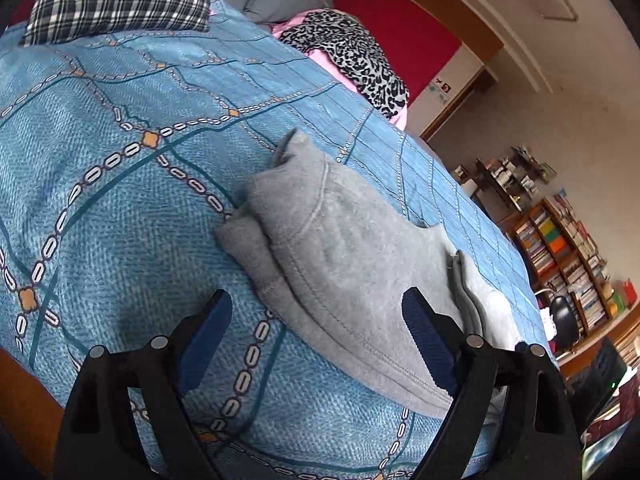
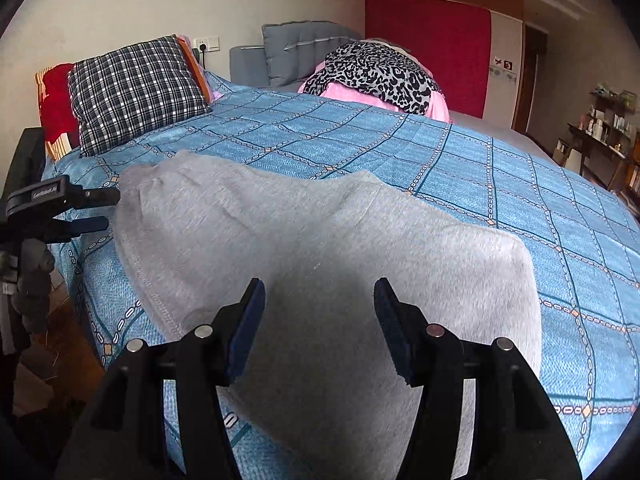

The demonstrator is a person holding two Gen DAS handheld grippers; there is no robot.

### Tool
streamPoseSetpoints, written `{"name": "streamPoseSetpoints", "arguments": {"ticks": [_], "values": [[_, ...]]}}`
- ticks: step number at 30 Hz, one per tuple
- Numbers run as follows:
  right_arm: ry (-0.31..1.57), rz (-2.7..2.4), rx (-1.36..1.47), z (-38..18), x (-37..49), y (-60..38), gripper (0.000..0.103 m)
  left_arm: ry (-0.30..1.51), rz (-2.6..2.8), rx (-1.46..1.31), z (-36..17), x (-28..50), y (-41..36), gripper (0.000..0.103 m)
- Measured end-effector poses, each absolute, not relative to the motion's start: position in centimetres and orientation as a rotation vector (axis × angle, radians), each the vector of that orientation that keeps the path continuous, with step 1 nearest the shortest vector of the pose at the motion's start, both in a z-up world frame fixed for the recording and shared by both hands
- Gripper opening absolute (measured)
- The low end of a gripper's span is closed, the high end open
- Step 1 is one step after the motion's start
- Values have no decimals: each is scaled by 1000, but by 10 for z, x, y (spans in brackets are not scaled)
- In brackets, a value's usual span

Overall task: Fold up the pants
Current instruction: 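Grasp the pants end with the left gripper and lift it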

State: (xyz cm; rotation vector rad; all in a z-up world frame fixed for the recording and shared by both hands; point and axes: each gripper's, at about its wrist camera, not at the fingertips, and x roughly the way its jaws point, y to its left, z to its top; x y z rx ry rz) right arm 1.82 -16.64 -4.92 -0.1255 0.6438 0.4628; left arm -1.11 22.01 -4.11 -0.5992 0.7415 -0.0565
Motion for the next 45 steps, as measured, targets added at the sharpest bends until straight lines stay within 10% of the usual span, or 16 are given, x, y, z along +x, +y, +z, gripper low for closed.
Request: {"name": "streamPoseSetpoints", "arguments": {"ticks": [14, 26, 45], "values": [[630, 455, -118, -78, -3, -148, 58, 712, -62, -741, -45, 29, 224, 90], [616, 442, -85, -85, -6, -153, 59, 733, -1, -790, -39, 36, 230, 27], [570, 460, 47, -73, -20, -179, 59, 603, -369, -307, 69, 43, 38, 21]]}}
